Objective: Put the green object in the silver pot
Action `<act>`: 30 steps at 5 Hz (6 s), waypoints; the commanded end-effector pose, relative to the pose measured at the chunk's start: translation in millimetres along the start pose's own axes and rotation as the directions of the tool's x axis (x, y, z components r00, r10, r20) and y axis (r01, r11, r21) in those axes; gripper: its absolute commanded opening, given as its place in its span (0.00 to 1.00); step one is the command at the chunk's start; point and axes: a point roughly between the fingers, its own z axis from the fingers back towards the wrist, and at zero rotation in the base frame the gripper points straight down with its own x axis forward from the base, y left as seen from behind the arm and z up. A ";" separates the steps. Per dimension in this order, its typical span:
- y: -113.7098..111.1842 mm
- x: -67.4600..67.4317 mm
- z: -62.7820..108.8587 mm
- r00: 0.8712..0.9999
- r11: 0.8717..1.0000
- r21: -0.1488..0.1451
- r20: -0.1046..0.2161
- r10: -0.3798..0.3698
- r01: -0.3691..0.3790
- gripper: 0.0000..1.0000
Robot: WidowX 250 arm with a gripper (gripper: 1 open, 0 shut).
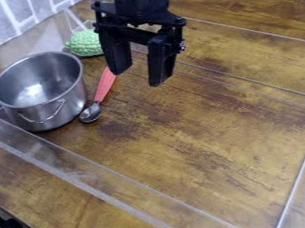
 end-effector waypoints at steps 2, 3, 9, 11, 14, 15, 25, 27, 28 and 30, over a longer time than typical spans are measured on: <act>2.1 -1.0 -19.9 0.999 1.000 -0.001 -0.054 -0.002 0.001 1.00; 4.3 -1.3 -27.9 0.997 1.000 0.000 -0.075 -0.004 0.004 1.00; 31.4 0.0 -45.1 0.993 1.000 -0.011 -0.118 -0.016 0.015 1.00; 45.8 1.8 -28.0 0.998 1.000 -0.024 -0.067 -0.010 0.009 1.00; 58.5 2.9 -22.5 0.999 1.000 -0.029 -0.042 -0.005 0.003 1.00; 61.6 3.6 -23.8 0.999 1.000 -0.029 -0.044 -0.004 0.003 1.00; 83.6 17.1 -63.8 0.995 1.000 -0.020 -0.100 0.020 -0.022 1.00; 84.4 18.0 -73.5 0.993 0.999 -0.019 -0.113 0.028 -0.030 0.00; 84.6 18.4 -76.5 0.993 0.999 -0.019 -0.115 0.032 -0.034 0.00; 85.0 18.9 -81.4 0.992 0.999 -0.018 -0.118 0.038 -0.041 0.00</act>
